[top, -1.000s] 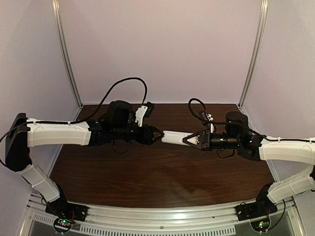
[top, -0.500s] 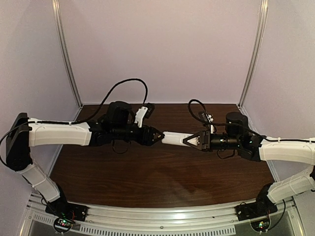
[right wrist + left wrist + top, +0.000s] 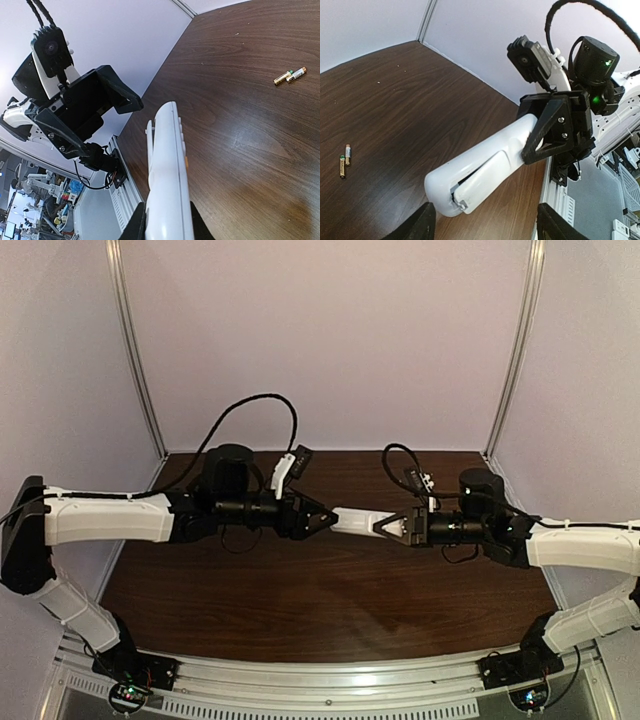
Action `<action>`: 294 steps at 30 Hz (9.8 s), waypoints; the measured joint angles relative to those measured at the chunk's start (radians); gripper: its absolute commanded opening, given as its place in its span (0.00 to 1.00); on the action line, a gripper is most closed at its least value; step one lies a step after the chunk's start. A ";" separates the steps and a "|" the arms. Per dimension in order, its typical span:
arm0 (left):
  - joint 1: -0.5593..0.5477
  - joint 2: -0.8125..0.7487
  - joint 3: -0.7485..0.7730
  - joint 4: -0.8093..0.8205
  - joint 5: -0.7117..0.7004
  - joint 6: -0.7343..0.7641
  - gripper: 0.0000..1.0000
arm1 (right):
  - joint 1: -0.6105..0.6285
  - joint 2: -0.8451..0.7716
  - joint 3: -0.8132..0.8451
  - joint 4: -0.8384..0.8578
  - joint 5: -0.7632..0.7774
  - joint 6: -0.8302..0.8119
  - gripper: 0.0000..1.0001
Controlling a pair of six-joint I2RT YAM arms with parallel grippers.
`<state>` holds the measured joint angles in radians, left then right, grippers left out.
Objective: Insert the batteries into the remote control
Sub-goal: Remove the battery cover from the remote control, then place the battery cover at the center of the board, then pass from the right arm to the left, then pass from the left arm to the right, then pick up the battery from the center of the board.
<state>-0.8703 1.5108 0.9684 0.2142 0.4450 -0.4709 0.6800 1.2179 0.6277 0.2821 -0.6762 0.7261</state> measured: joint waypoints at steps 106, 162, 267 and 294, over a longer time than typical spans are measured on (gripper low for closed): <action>0.068 0.034 -0.121 -0.551 -0.251 0.935 0.95 | -0.097 0.012 -0.013 -0.237 -0.208 -0.047 0.00; -0.259 0.150 0.140 -0.130 -0.566 0.533 0.24 | -0.094 -0.080 0.097 -0.137 -0.062 0.034 0.98; 0.139 0.887 0.923 -0.706 -0.394 0.531 0.12 | -0.334 0.032 -0.162 0.200 -0.113 0.206 0.00; 0.150 0.565 0.584 -0.737 -0.377 0.487 0.00 | -0.378 0.257 0.011 0.000 0.153 0.030 0.00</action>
<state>-0.7208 2.0762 1.5528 -0.5232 0.0681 0.0162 0.3016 1.4750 0.6392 0.2825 -0.5228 0.7563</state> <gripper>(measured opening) 0.084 0.227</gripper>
